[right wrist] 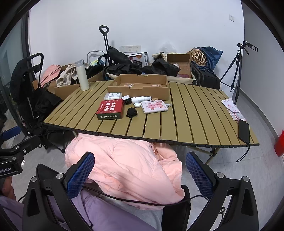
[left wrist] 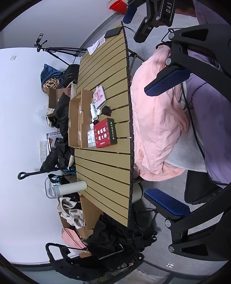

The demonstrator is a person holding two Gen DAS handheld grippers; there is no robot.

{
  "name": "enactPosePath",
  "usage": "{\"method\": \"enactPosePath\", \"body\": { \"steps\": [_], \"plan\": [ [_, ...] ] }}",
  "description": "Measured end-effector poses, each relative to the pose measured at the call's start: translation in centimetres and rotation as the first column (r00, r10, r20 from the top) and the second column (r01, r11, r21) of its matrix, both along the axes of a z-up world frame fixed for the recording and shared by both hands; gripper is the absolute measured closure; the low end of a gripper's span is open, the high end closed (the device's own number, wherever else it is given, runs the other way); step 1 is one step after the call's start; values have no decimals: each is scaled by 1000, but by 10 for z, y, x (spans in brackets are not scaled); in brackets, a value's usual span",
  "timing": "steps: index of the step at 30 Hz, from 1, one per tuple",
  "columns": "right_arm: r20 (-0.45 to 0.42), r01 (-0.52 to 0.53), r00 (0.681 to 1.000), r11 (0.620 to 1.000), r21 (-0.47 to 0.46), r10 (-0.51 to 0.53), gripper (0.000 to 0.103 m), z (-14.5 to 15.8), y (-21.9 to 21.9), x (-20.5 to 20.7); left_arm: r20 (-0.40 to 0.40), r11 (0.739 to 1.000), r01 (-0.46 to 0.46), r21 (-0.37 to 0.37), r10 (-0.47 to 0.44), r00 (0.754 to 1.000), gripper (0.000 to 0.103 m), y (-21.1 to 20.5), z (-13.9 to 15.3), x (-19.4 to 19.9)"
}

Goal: Organize objects

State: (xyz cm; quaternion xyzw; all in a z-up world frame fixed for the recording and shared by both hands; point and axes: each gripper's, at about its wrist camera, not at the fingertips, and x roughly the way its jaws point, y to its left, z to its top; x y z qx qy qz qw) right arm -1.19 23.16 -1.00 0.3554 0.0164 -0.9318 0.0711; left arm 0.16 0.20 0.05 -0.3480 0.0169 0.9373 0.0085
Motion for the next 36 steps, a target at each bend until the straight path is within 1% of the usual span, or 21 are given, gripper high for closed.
{"method": "enactPosePath", "body": {
  "steps": [18, 25, 36],
  "plan": [
    [-5, -1, 1000, 1000, 11, 1, 0, 1, -3, 1, 0, 1000, 9, 0, -9, 1000, 0, 2, 0, 1],
    [-3, 5, 1000, 1000, 2, -5, 0, 1, 1, 1, -6, 1000, 14, -14, -14, 1000, 0, 6, 2, 3],
    [-9, 7, 1000, 1000, 4, -7, 0, 3, 2, 3, -2, 1000, 22, -14, -22, 1000, 0, 7, 1, 3]
  ]
}}
